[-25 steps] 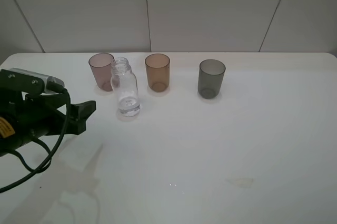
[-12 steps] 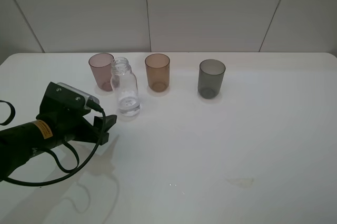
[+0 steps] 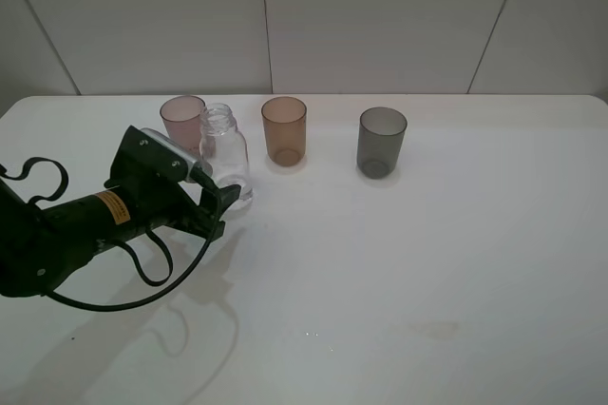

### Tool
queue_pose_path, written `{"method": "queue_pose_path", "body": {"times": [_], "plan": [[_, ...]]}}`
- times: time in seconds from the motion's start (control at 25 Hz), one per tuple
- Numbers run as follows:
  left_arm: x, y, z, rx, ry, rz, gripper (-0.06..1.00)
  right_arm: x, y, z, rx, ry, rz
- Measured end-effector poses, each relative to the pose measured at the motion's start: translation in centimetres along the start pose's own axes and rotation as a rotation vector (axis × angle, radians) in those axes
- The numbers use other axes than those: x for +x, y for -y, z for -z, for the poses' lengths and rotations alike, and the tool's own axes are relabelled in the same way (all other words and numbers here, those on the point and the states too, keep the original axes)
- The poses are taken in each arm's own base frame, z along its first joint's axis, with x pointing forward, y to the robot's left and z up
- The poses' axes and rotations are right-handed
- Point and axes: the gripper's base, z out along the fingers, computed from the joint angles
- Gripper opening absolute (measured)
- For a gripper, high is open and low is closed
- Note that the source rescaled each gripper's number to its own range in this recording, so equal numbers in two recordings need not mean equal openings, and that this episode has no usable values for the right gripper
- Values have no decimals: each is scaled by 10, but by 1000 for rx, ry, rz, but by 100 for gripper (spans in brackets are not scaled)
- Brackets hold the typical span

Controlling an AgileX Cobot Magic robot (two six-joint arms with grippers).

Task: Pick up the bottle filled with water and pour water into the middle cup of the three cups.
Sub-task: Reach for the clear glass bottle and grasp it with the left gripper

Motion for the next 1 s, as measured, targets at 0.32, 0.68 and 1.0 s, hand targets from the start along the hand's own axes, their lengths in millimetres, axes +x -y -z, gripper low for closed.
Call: {"method": "queue_pose_path", "body": {"times": [0.32,0.68,1.0], "plan": [[6,0,-19,-10,-2,-13,66,0,0,0,0,0,0],[2,-4,-28,-34,22,-29,66,0,0,0,0,0,0],[7,-5,-43,-37,28,-32,66,0,0,0,0,0,0]]}}
